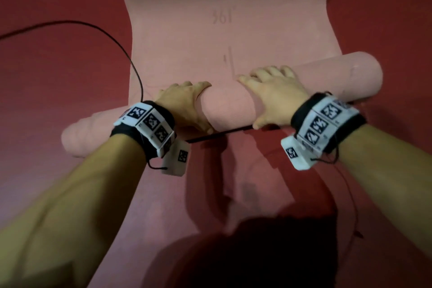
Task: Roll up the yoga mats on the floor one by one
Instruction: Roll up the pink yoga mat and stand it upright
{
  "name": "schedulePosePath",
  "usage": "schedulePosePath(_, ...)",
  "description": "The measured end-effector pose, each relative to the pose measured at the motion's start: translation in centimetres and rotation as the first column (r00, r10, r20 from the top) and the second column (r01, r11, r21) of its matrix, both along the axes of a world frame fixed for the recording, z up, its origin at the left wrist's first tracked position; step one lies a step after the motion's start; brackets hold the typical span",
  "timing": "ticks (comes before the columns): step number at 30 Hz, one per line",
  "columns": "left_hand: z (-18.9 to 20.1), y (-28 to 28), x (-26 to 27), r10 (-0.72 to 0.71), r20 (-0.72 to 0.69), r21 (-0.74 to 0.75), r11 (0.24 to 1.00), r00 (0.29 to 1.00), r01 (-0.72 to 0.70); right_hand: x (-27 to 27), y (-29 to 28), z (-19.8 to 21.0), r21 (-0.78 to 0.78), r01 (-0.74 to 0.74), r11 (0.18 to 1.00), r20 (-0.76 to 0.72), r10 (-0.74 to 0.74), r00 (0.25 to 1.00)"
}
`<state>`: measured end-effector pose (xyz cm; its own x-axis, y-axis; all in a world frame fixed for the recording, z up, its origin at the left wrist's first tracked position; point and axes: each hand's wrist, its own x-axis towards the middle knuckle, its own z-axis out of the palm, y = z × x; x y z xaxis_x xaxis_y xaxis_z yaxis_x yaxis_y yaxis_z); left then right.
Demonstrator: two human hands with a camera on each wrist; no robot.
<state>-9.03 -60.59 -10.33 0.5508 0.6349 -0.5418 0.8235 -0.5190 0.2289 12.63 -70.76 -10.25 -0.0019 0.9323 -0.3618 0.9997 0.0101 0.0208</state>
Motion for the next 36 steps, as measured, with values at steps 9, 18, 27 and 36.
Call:
schedulePosePath(9,-0.5,-1.9,0.1,0.002,0.000,0.213,0.977,1.000,-0.002,0.3,2.3,0.3,-0.049,0.014,0.999,0.007,-0.013,1.000)
schedulePosePath(18,-1.3,-1.3,0.8,0.016,-0.018,0.291,0.957,1.000,-0.010,0.8,2.5,0.0,-0.016,0.006,1.000,0.003,-0.006,1.000)
schedulePosePath(27,-0.9,-1.6,0.9,0.049,-0.020,0.292,0.955,0.999,-0.041,0.0,1.9,0.1,0.037,0.023,0.999,0.046,-0.025,0.999)
schedulePosePath(36,0.6,-5.1,0.6,0.053,-0.037,0.313,0.949,0.998,-0.039,-1.6,-1.1,1.0,0.084,-0.001,0.996,0.124,-0.009,0.992)
